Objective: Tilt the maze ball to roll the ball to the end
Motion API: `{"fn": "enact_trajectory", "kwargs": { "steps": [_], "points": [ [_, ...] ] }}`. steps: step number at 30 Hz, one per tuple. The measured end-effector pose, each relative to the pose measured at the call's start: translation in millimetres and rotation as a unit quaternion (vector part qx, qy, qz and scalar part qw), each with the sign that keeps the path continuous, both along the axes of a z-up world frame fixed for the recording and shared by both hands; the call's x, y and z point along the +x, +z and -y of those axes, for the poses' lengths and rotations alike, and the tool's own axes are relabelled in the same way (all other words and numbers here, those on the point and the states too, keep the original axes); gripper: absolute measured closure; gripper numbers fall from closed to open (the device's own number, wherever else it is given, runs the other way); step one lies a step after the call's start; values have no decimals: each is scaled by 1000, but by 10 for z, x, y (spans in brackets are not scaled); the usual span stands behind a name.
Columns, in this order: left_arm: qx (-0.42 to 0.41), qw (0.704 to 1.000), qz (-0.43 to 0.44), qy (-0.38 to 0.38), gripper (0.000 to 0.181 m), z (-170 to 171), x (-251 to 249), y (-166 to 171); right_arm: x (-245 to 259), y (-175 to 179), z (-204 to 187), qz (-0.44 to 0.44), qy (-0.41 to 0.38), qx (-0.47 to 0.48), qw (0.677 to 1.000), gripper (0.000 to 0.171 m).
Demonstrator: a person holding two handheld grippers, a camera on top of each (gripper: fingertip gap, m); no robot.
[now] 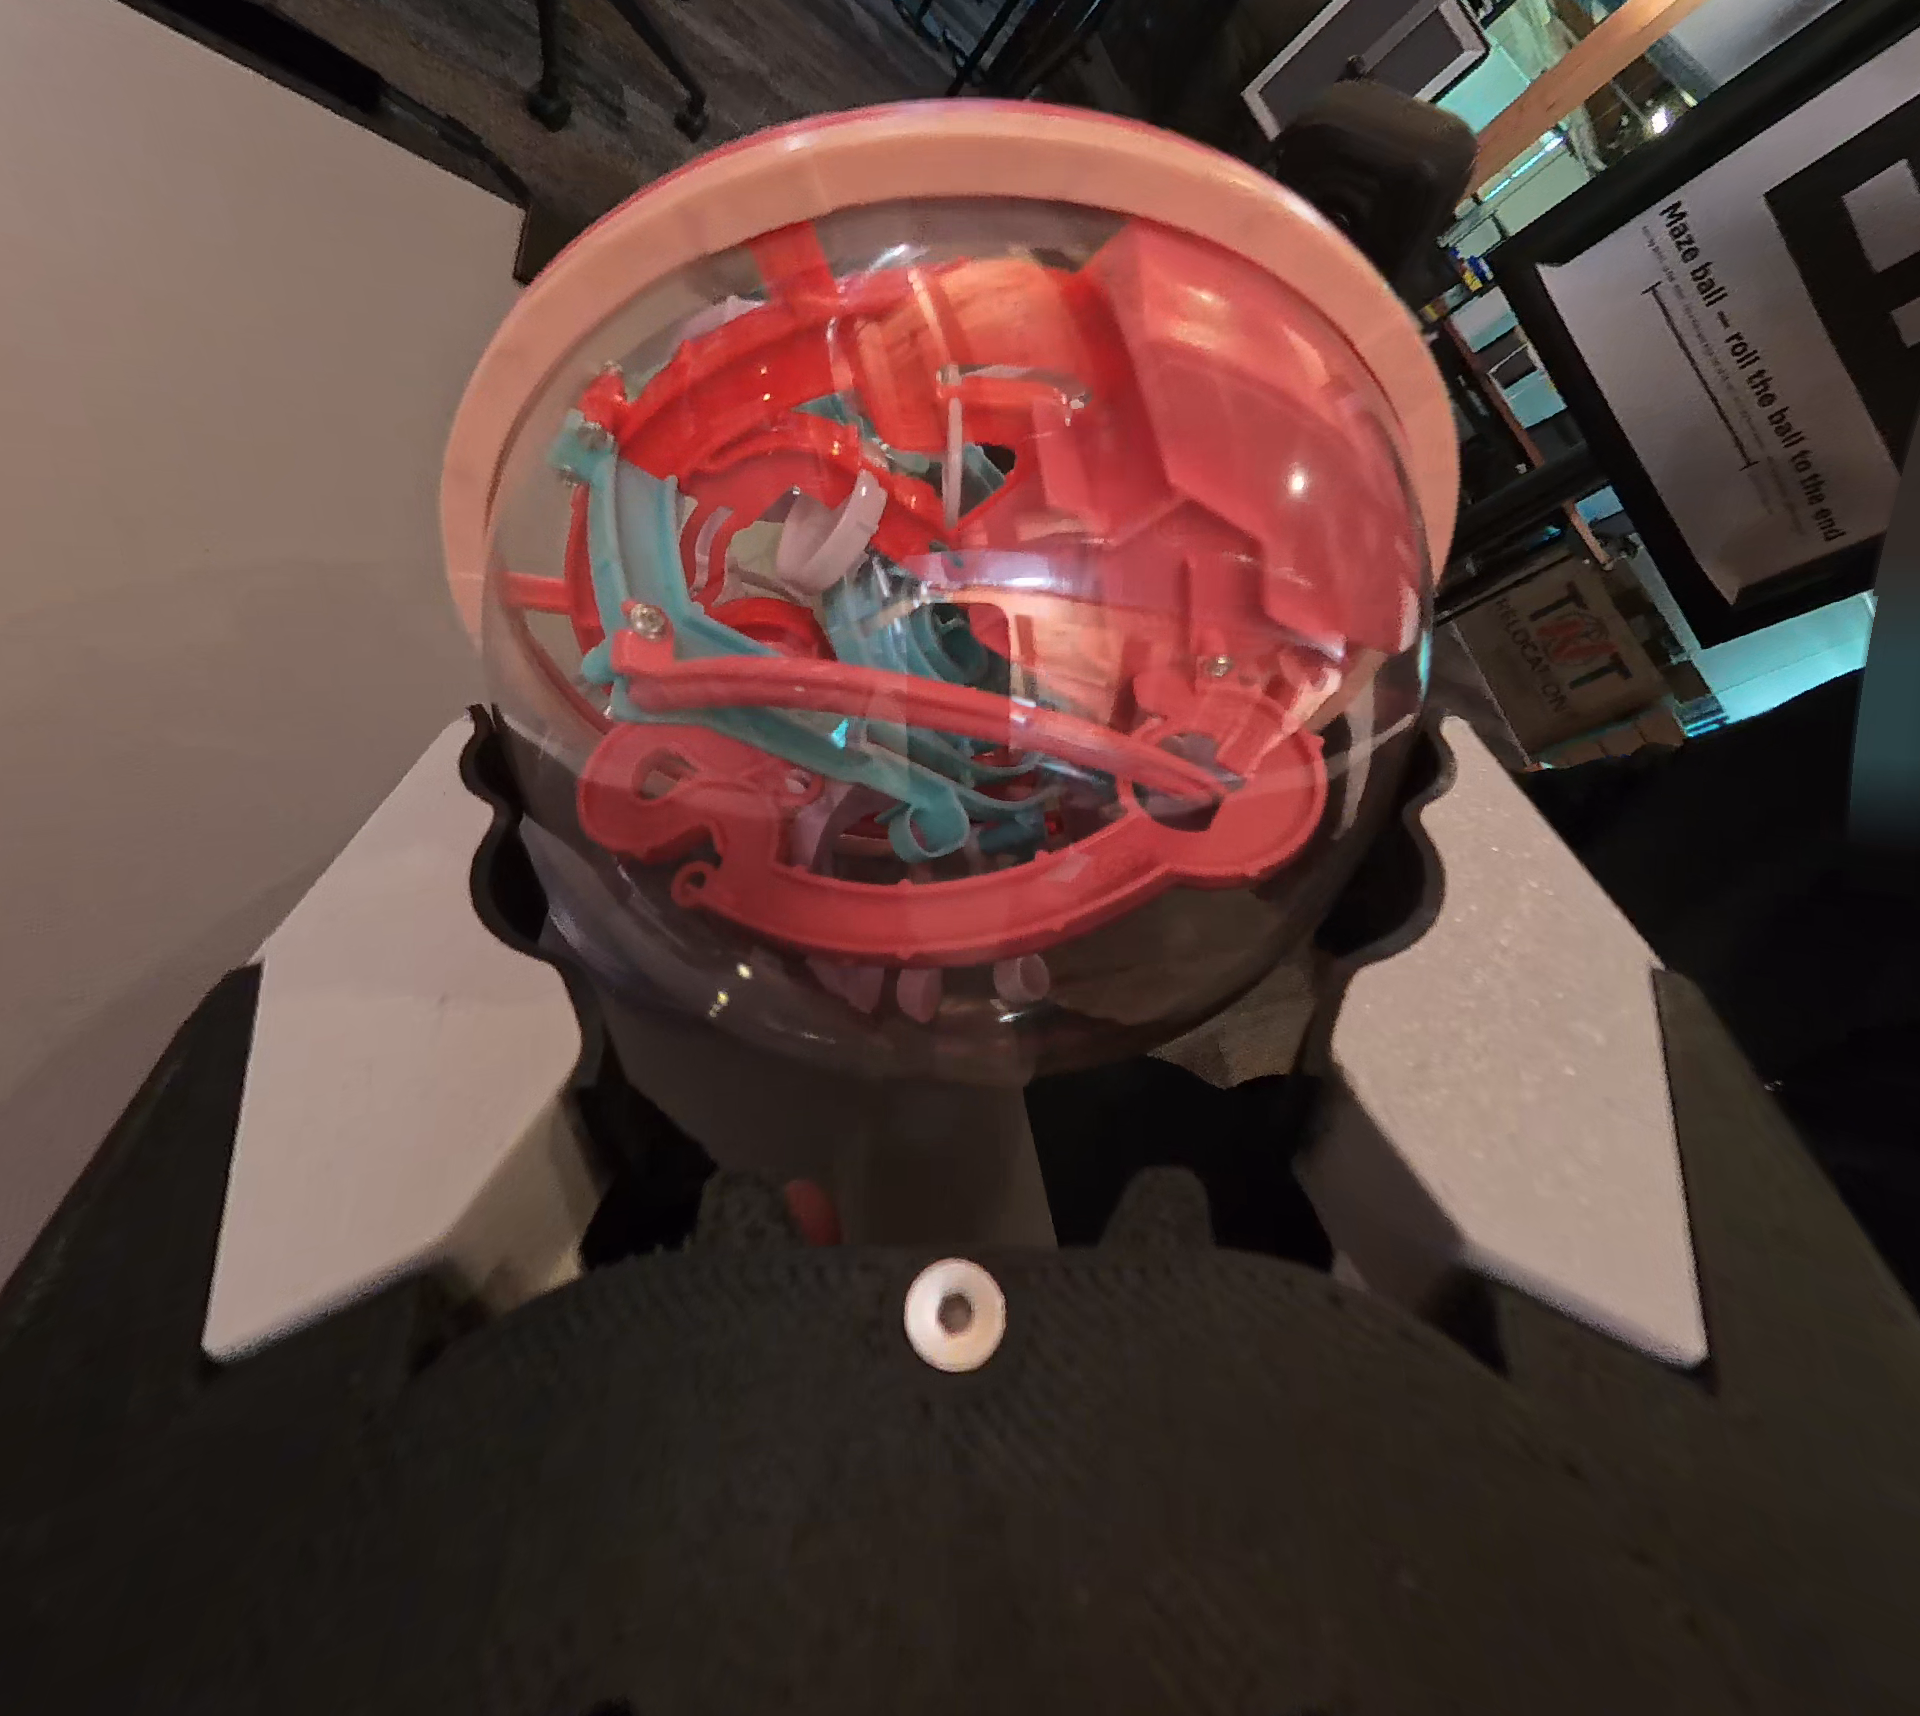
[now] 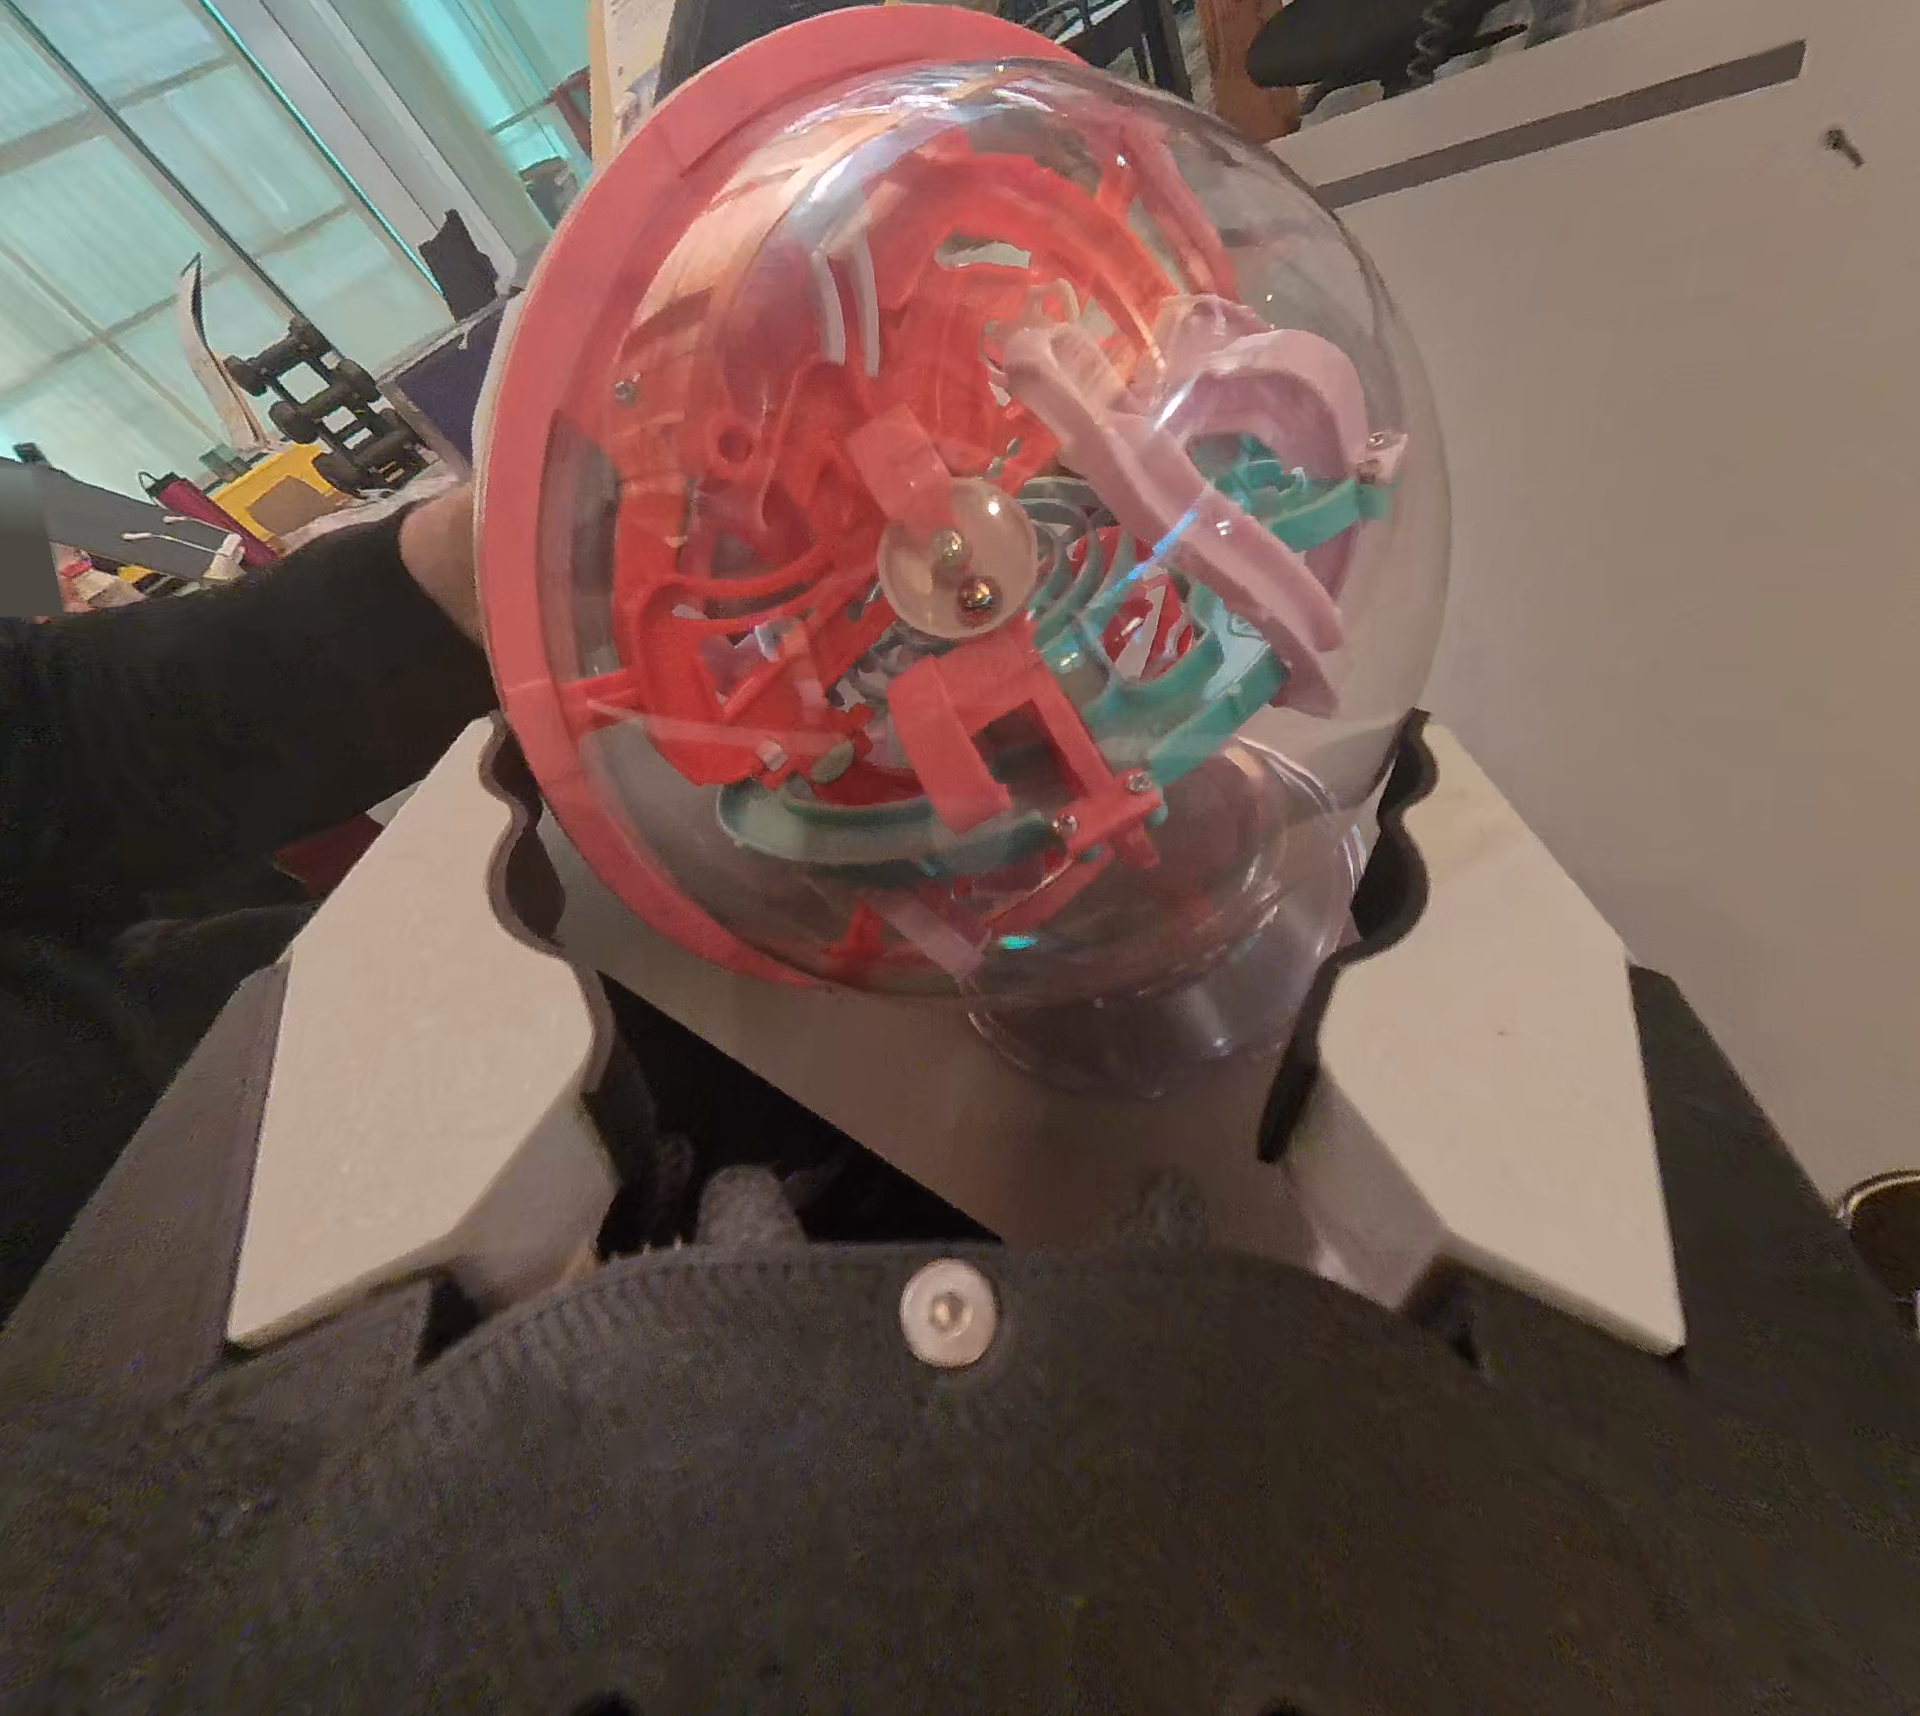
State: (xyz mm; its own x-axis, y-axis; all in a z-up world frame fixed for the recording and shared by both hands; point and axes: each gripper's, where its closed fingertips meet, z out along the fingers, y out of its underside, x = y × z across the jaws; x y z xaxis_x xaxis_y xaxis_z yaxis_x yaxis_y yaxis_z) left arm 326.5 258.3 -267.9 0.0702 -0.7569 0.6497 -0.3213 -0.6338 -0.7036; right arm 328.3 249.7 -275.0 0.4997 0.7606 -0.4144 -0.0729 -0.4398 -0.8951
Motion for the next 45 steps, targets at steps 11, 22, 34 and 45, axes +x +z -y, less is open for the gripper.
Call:
{"fn": "enact_trajectory", "kwargs": {
  "steps": [11,22,34,45],
  "points": [
    [11,999,47,-18,24,-7,-22,115,-19,127,-17,33,-27,23,999,17],
    [24,995,94,-40,24,12,-25,187,-25,210,-5,61,-58,46,995,17],
    [25,992,113,-51,24,36,-48,220,-51,246,20,70,-77,55,993,17],
    [34,990,127,-58,23,69,-58,252,-62,280,49,73,-88,69,991,17]
  ]
}}
